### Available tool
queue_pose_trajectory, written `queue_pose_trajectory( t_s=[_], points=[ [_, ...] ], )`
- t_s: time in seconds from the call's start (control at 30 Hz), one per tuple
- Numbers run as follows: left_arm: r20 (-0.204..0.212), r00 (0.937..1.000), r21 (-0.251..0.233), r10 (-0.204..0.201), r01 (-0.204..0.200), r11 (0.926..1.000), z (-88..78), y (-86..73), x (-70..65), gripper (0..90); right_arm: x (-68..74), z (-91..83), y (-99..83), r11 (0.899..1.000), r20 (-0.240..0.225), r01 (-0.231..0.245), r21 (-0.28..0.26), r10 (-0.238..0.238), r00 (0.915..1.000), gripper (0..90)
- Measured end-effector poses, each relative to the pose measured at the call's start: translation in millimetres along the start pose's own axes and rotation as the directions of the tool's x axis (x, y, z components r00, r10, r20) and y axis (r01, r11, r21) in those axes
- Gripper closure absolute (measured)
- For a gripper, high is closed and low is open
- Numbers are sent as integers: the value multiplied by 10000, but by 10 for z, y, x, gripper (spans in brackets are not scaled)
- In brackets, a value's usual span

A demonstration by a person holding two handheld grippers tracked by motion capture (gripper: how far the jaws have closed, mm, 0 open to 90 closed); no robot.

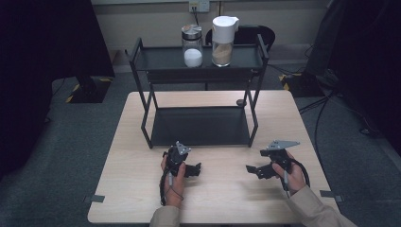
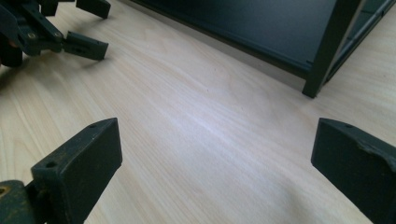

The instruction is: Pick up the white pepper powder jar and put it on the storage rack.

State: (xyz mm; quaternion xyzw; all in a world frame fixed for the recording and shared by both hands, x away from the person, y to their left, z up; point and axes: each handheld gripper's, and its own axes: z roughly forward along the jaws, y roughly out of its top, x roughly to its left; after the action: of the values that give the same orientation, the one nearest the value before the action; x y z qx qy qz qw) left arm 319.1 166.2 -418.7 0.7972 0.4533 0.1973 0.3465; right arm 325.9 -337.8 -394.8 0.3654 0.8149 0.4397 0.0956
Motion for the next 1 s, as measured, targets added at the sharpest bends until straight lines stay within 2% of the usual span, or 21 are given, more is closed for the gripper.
queue_pose_trajectory(
  t_s=[0.53,0.8,1.0],
  points=[
    [0,10000,2,1,-1,10000,0,0,0,0,-76,-112,-226,9993,278,-178,340,169,9995,6],
    [-1,10000,4,5,-5,10000,0,1,0,0,-56,-145,-312,9977,511,172,663,-206,9985,9],
    [0,10000,2,0,0,10000,0,1,0,0,-9,-213,-353,9905,776,795,1123,-885,9931,10]
  ],
)
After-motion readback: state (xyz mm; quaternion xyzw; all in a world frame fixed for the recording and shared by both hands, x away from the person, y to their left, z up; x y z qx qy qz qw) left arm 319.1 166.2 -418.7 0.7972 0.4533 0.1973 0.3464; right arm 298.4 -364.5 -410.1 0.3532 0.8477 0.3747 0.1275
